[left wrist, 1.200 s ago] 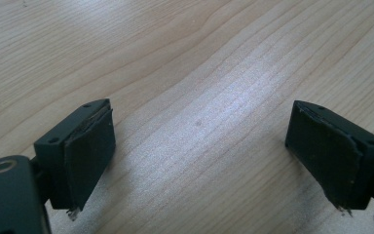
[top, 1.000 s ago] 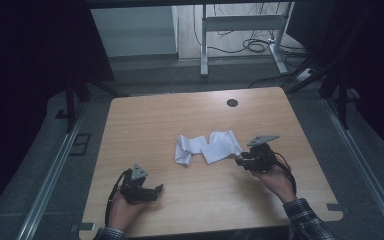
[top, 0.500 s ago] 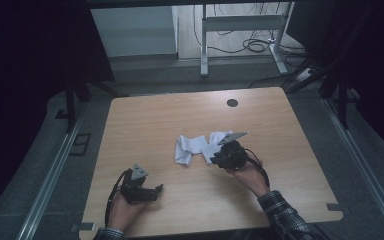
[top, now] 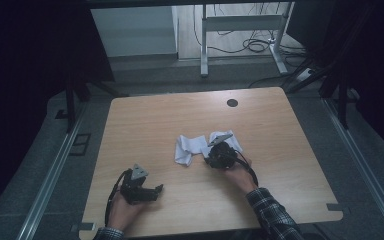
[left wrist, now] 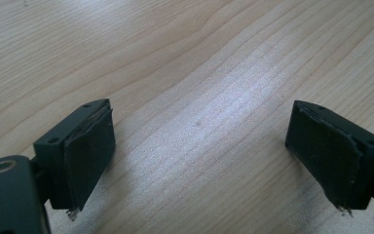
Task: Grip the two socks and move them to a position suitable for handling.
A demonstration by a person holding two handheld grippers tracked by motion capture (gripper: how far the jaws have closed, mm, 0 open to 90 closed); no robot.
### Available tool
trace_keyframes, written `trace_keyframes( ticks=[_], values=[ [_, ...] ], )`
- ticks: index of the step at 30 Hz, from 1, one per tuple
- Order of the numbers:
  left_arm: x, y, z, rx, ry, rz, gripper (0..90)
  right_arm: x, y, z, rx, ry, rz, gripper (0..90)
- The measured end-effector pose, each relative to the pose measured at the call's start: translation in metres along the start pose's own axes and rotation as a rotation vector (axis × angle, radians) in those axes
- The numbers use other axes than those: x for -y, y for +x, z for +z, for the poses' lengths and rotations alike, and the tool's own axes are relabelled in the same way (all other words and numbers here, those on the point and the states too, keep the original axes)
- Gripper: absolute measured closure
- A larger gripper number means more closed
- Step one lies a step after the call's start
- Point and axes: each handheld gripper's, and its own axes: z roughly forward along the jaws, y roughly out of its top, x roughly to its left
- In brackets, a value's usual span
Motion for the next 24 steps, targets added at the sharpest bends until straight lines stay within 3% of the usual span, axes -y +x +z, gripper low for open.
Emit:
trace_keyframes(
  ticks=[6,10,14,16,17,23,24],
  values=[
    [0.000,0.000,0.000,-0.002,-0.002,-0.003,10.9,-0.004,0.000,-0.009,0.005,0.012,-0.012,81.4],
    [0.000,0.000,0.001,-0.003,-0.004,-0.004,10.9,-0.013,-0.004,-0.031,0.003,-0.035,0.004,81.8],
    [0.000,0.000,0.001,-0.005,-0.004,0.000,10.9,-0.024,-0.017,-0.063,0.039,-0.096,0.015,81.6],
    [0.000,0.000,0.001,-0.005,-0.004,0.000,10.9,-0.025,-0.021,-0.068,0.049,-0.105,0.017,81.6],
    [0.000,0.000,0.001,-0.005,-0.004,0.000,10.9,-0.028,-0.032,-0.085,0.083,-0.127,0.025,81.6],
    [0.000,0.000,0.001,-0.005,-0.003,0.000,11.0,-0.028,-0.057,-0.110,0.138,-0.159,0.071,81.6],
    [0.000,0.000,0.001,-0.005,-0.003,0.000,10.9,-0.024,-0.071,-0.117,0.165,-0.162,0.099,81.6]
  ],
)
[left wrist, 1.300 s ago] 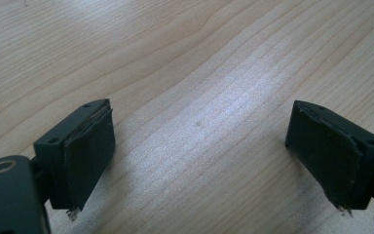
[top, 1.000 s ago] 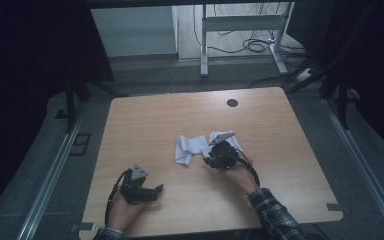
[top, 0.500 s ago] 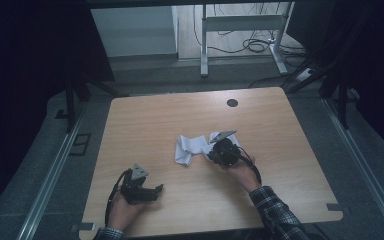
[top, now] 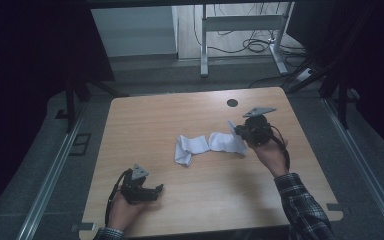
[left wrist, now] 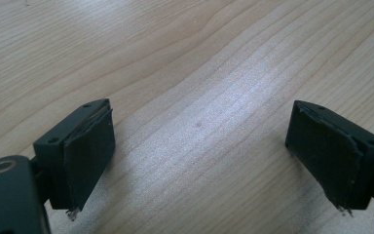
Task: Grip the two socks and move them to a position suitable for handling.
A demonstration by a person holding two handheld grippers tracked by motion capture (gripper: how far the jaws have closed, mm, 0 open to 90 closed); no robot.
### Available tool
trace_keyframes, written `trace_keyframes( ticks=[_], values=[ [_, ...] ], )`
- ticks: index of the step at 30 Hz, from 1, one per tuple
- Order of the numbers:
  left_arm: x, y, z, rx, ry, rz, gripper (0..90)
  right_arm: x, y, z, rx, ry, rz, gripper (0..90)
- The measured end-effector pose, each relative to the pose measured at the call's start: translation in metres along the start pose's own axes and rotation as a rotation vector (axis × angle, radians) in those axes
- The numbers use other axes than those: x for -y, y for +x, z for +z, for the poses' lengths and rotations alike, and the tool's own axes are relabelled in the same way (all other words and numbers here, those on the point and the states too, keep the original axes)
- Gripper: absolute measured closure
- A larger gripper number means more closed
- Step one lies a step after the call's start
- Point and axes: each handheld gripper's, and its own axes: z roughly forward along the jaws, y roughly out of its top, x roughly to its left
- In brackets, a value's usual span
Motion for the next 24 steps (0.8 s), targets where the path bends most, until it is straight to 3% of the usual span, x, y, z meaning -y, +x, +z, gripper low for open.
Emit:
trace_keyframes(
  ticks=[1,2,3,4,8,14,19,21,24],
  values=[
    [0.000,0.000,0.000,0.000,0.000,0.000,10.9,0.000,0.000,0.000,0.000,0.000,0.000,81.6],
    [0.000,0.000,0.000,0.000,0.000,-0.003,10.9,0.004,-0.013,-0.002,0.026,0.007,0.025,81.5],
    [0.000,0.000,0.000,0.000,0.000,-0.003,11.0,0.004,-0.013,-0.002,0.026,0.007,0.025,81.5],
    [0.000,0.000,0.000,0.000,0.000,-0.006,10.9,0.011,-0.026,-0.002,0.056,0.016,0.048,81.5],
    [0.000,0.000,0.000,0.000,0.000,-0.006,10.9,0.025,-0.051,-0.002,0.099,0.033,0.106,80.2],
    [0.000,0.000,0.000,0.000,0.000,-0.005,11.0,0.041,-0.073,-0.006,0.134,0.041,0.154,75.2],
    [0.000,-0.001,0.000,-0.002,0.001,-0.008,11.0,0.046,-0.073,-0.007,0.118,0.041,0.153,74.1],
    [0.000,-0.001,0.000,-0.003,0.000,-0.009,10.9,0.049,-0.066,-0.001,0.089,0.056,0.136,75.2],
    [0.000,-0.001,0.000,-0.003,0.000,-0.009,10.9,0.052,-0.057,0.010,0.048,0.083,0.115,86.0]
  ],
)
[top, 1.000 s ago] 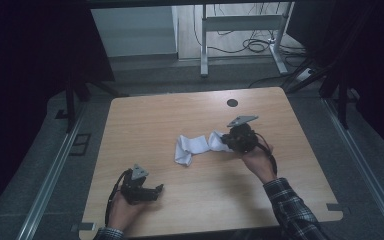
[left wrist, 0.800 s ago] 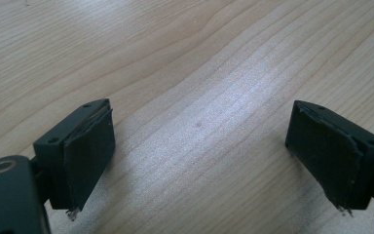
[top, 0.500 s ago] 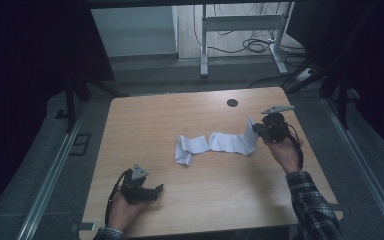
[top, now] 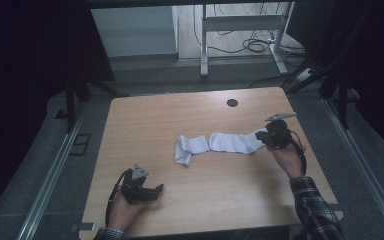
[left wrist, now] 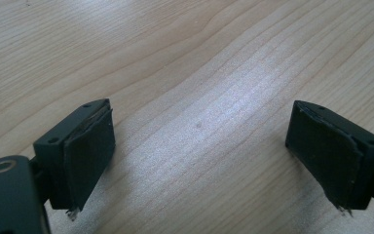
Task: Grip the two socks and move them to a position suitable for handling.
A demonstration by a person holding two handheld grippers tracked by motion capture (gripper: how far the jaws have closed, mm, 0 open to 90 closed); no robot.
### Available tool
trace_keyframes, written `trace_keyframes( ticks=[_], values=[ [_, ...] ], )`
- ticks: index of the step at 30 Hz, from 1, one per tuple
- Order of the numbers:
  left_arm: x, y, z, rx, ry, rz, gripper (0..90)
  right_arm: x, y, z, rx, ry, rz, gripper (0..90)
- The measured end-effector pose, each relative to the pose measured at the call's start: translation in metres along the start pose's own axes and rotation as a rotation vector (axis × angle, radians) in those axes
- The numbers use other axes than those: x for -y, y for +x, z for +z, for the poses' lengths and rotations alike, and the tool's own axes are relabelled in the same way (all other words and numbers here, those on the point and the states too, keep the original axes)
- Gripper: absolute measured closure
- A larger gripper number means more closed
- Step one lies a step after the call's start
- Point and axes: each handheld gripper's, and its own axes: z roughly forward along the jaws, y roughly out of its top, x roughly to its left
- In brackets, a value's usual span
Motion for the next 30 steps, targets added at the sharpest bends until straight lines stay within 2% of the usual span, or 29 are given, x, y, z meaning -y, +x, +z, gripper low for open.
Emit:
trace_keyframes(
  ticks=[1,5,6,8,14,16,18,21,27,28,30],
  values=[
    [0.000,0.000,0.000,0.000,0.000,0.000,10.9,0.002,0.005,0.006,-0.012,0.014,-0.016,88.4],
    [0.000,0.000,0.000,0.000,0.000,0.000,11.0,0.006,0.022,0.024,-0.043,0.039,-0.050,88.6],
    [0.000,0.000,0.000,0.000,0.000,0.000,10.9,0.006,0.022,0.024,-0.043,0.039,-0.050,88.6],
    [0.000,0.000,0.000,0.000,0.000,0.000,10.9,0.011,0.032,0.039,-0.056,0.056,-0.073,88.3],
    [0.000,0.000,0.000,0.000,0.000,0.006,10.9,0.021,0.037,0.055,-0.057,0.093,-0.094,88.2],
    [0.000,0.000,0.000,0.000,0.000,0.006,11.0,0.023,0.037,0.056,-0.056,0.102,-0.095,88.2],
    [0.000,0.000,0.000,0.000,0.000,0.005,11.0,0.028,0.037,0.053,-0.074,0.093,-0.074,88.4],
    [0.000,0.000,0.000,-0.002,0.001,0.002,11.0,0.031,0.038,0.049,-0.082,0.097,-0.076,88.4],
    [-0.001,-0.002,0.001,-0.013,0.002,-0.014,11.0,0.046,0.050,0.033,-0.105,0.118,-0.113,87.1],
    [-0.003,-0.002,0.001,-0.016,0.009,-0.020,11.4,0.048,0.053,0.029,-0.099,0.124,-0.129,83.1],
    [-0.008,-0.004,0.001,-0.016,0.032,-0.026,15.0,0.048,0.053,0.026,-0.097,0.117,-0.138,81.9]
  ],
)
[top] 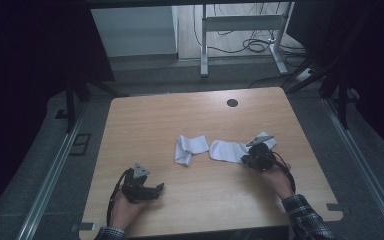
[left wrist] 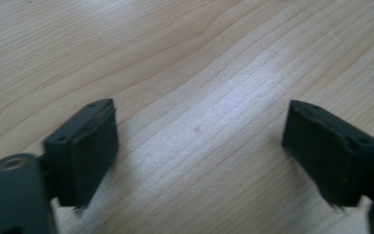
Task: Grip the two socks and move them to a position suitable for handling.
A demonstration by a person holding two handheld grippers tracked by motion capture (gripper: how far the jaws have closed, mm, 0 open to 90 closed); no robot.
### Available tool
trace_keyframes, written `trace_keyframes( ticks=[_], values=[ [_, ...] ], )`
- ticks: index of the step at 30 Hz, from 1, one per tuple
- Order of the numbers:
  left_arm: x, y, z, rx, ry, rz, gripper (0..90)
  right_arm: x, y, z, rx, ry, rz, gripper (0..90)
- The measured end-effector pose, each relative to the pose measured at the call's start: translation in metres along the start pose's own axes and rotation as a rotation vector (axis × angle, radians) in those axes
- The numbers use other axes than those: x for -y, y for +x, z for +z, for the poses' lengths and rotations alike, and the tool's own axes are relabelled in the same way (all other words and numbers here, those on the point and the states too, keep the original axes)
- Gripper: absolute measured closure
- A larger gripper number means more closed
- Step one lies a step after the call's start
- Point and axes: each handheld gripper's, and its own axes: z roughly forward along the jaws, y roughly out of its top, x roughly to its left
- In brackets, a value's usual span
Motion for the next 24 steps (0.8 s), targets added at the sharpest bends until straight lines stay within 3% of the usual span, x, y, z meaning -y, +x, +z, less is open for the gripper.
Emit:
trace_keyframes(
  ticks=[2,4,6,9,10,12,19,24],
  values=[
    [-0.002,-0.001,0.000,0.004,0.005,-0.002,21.2,0.000,-0.002,-0.004,-0.002,-0.013,0.006,80.9],
    [-0.013,-0.006,0.001,0.049,-0.001,-0.003,24.1,0.000,-0.006,-0.008,0.004,-0.024,0.012,79.4],
    [-0.020,-0.010,0.001,0.064,-0.016,0.013,27.0,0.000,-0.010,-0.011,0.007,-0.033,0.023,78.4],
    [-0.030,-0.016,0.002,0.092,-0.032,0.017,27.0,0.001,-0.015,-0.015,0.010,-0.047,0.035,76.7],
    [-0.042,-0.022,0.004,0.123,-0.058,0.029,27.0,0.003,-0.021,-0.019,0.021,-0.056,0.045,75.6],
    [-0.052,-0.028,0.007,0.147,-0.076,0.047,27.1,0.004,-0.027,-0.023,0.033,-0.063,0.063,75.4],
    [-0.092,-0.054,0.030,0.139,-0.087,0.118,39.9,0.013,-0.052,-0.036,0.080,-0.086,0.122,71.9],
    [-0.109,-0.068,0.047,0.132,-0.066,0.157,46.4,0.021,-0.072,-0.040,0.104,-0.102,0.177,72.0]
  ],
)
